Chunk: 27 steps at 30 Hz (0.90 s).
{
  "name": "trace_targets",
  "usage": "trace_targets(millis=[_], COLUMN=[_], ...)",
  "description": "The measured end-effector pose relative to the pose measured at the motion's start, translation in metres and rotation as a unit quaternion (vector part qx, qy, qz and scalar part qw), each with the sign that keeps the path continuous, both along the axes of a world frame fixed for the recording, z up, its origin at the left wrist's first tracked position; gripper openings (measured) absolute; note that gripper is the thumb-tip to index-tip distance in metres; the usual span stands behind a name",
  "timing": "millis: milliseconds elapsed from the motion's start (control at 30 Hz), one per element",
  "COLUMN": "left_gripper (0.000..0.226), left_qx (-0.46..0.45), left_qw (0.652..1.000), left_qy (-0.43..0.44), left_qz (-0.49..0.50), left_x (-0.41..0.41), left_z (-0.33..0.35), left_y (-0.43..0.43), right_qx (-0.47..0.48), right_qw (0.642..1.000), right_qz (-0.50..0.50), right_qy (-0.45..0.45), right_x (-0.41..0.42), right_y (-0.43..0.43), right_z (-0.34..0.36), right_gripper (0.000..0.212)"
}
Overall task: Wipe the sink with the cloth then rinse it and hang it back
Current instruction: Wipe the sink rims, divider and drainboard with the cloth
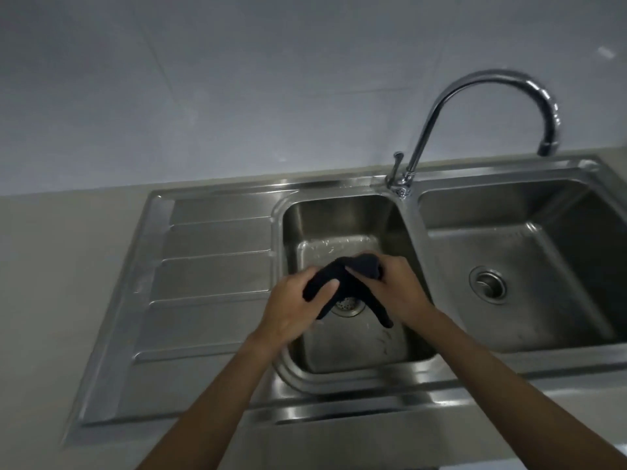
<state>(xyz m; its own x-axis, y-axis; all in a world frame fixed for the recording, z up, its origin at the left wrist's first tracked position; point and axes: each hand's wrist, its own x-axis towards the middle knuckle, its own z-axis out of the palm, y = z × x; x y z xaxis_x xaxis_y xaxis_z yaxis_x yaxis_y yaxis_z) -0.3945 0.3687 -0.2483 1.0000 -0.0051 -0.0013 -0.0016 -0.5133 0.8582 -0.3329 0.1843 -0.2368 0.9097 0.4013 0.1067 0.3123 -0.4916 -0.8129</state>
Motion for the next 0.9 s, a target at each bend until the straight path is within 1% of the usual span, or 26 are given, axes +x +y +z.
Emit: trace_targets(millis=[33, 100, 133, 200, 233, 300, 400, 467, 600, 667, 800, 900], left_gripper=[0.034, 0.02, 0.018, 0.022, 0.023, 0.021, 0.025, 0.028, 0.037, 0.036, 0.026, 0.024], left_qx=[0.026, 0.062, 0.074, 0.086, 0.092, 0.108, 0.139, 0.144, 0.127, 0.084, -0.015, -0.07], left_qw=[1.0, 0.998, 0.997, 0.995, 0.994, 0.993, 0.99, 0.989, 0.989, 0.992, 0.992, 0.987], left_qy=[0.006, -0.001, -0.004, -0.01, -0.005, 0.01, 0.026, 0.042, 0.077, 0.094, 0.126, 0.14], left_qz=[0.011, 0.027, 0.034, 0.053, 0.058, 0.049, 0.02, 0.012, -0.009, -0.02, 0.007, 0.024], left_x=[0.006, 0.019, 0.027, 0.041, 0.048, 0.06, 0.073, 0.08, 0.091, 0.097, 0.108, 0.119], left_z=[0.001, 0.0, 0.0, 0.002, 0.004, 0.008, 0.017, 0.021, 0.027, 0.029, 0.028, 0.027], left_y=[-0.024, -0.061, -0.084, -0.12, -0.139, -0.177, -0.215, -0.231, -0.252, -0.259, -0.27, -0.271], right_qx=[-0.015, -0.045, -0.06, -0.097, -0.106, -0.108, -0.113, -0.099, -0.07, -0.056, 0.004, -0.009], right_qw=[1.0, 0.999, 0.998, 0.995, 0.994, 0.993, 0.992, 0.992, 0.991, 0.992, 0.998, 1.0], right_qz=[-0.001, 0.004, 0.007, -0.009, -0.02, -0.038, -0.06, -0.081, -0.113, -0.108, -0.046, 0.024], right_qy=[0.005, 0.008, 0.002, -0.007, -0.006, -0.006, -0.004, 0.011, 0.026, 0.043, 0.041, -0.008], right_x=[0.007, 0.021, 0.028, 0.038, 0.041, 0.043, 0.048, 0.051, 0.055, 0.054, 0.04, 0.032], right_y=[-0.023, -0.063, -0.088, -0.127, -0.145, -0.181, -0.215, -0.23, -0.25, -0.257, -0.263, -0.263], right_z=[0.005, 0.008, 0.012, 0.015, 0.017, 0.016, 0.017, 0.019, 0.013, 0.011, 0.008, 0.004], right_gripper=[0.036, 0.032, 0.034, 0.033, 0.028, 0.021, 0.023, 0.023, 0.027, 0.026, 0.028, 0.038])
